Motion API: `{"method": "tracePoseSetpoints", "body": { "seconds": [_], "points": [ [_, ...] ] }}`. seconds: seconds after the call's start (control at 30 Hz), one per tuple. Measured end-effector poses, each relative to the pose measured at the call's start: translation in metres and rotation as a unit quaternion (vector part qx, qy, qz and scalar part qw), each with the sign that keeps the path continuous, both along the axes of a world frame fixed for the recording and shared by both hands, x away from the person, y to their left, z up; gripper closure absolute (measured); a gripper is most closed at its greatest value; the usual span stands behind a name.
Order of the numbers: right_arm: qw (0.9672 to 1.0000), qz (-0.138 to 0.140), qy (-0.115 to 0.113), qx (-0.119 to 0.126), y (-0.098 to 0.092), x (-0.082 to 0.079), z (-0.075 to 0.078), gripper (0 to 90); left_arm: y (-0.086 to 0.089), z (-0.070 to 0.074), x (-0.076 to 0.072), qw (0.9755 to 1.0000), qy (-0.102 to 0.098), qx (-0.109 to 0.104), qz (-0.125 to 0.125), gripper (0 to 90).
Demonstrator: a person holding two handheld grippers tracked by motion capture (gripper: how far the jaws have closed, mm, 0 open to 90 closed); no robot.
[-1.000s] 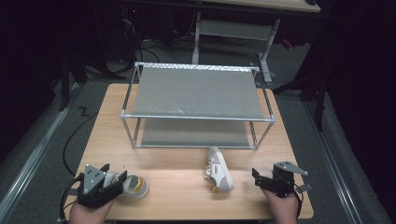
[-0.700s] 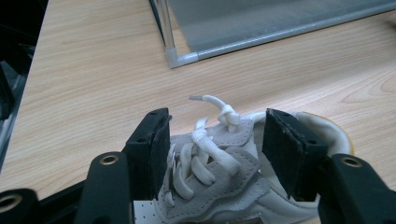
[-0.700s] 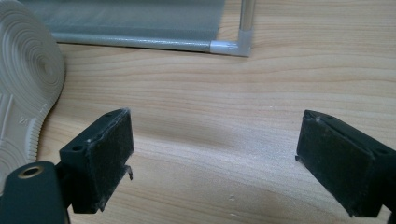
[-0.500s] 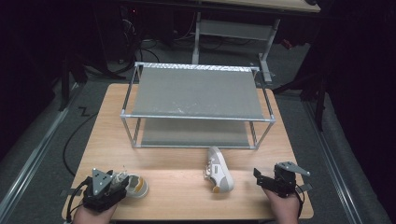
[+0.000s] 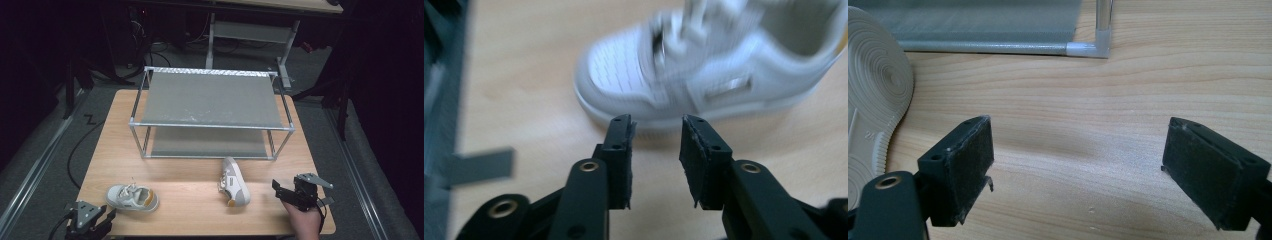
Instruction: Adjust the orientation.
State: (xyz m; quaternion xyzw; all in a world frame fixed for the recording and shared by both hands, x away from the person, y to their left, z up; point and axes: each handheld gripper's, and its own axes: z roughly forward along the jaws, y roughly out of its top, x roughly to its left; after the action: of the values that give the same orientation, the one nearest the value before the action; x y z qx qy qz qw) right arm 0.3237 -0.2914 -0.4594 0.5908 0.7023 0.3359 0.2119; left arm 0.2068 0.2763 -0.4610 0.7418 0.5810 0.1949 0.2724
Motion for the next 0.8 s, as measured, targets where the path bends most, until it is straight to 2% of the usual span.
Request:
{"method": "tracePoseSetpoints", "body": {
  "seconds": [0.07,0.1,0.13,0.17,0.2,0.23,0.27,0.47,0.57,0.63,0.73,0.8],
  "points": [
    [1.0,0.004,-0.004,-0.002,0.001,-0.001,0.001,14.1,-0.01,-0.012,0.015,0.9992,0.036,0.015,-0.009,63.4],
    [1.0,0.004,-0.004,-0.002,0.001,-0.001,0.001,14.1,-0.01,-0.012,0.015,0.9992,0.036,0.015,-0.009,61.8],
    [1.0,0.005,-0.005,-0.005,0.002,-0.001,0.001,14.3,-0.014,-0.013,0.024,0.9992,0.026,0.029,-0.01,63.1],
    [1.0,0.005,-0.005,-0.005,0.002,-0.001,0.001,14.3,-0.014,-0.013,0.024,0.9992,0.026,0.029,-0.01,63.6],
    [1.0,0.004,-0.002,-0.004,0.002,-0.001,0.0,14.4,-0.017,-0.015,0.035,0.9991,0.018,0.037,-0.011,64.0],
    [1.0,0.004,-0.002,-0.004,0.002,-0.001,0.0,14.4,-0.017,-0.015,0.035,0.9991,0.018,0.037,-0.011,64.4],
    [1.0,0.003,0.0,-0.003,0.001,-0.001,-0.001,14.4,-0.019,-0.017,0.049,0.9991,0.009,0.039,-0.011,64.8],
    [1.0,0.004,0.0,-0.001,0.0,-0.001,-0.001,14.8,-0.027,-0.026,0.09,0.9995,-0.016,0.026,-0.006,63.4],
    [1.0,0.004,0.003,0.001,0.0,-0.001,-0.002,15.2,-0.03,-0.031,0.106,0.9997,-0.018,0.014,-0.001,62.6],
    [1.0,0.006,0.005,0.004,0.001,-0.001,-0.003,15.9,-0.033,-0.033,0.112,0.9998,-0.021,-0.005,-0.005,64.4],
    [0.9999,0.012,0.004,0.002,0.002,-0.001,-0.003,17.5,-0.038,-0.034,0.115,0.9997,-0.019,-0.011,-0.007,67.7],
    [0.9999,0.015,0.004,0.003,0.004,-0.003,-0.003,18.2,-0.049,-0.034,0.113,0.9991,-0.023,-0.019,-0.029,69.1]
  ]
}}
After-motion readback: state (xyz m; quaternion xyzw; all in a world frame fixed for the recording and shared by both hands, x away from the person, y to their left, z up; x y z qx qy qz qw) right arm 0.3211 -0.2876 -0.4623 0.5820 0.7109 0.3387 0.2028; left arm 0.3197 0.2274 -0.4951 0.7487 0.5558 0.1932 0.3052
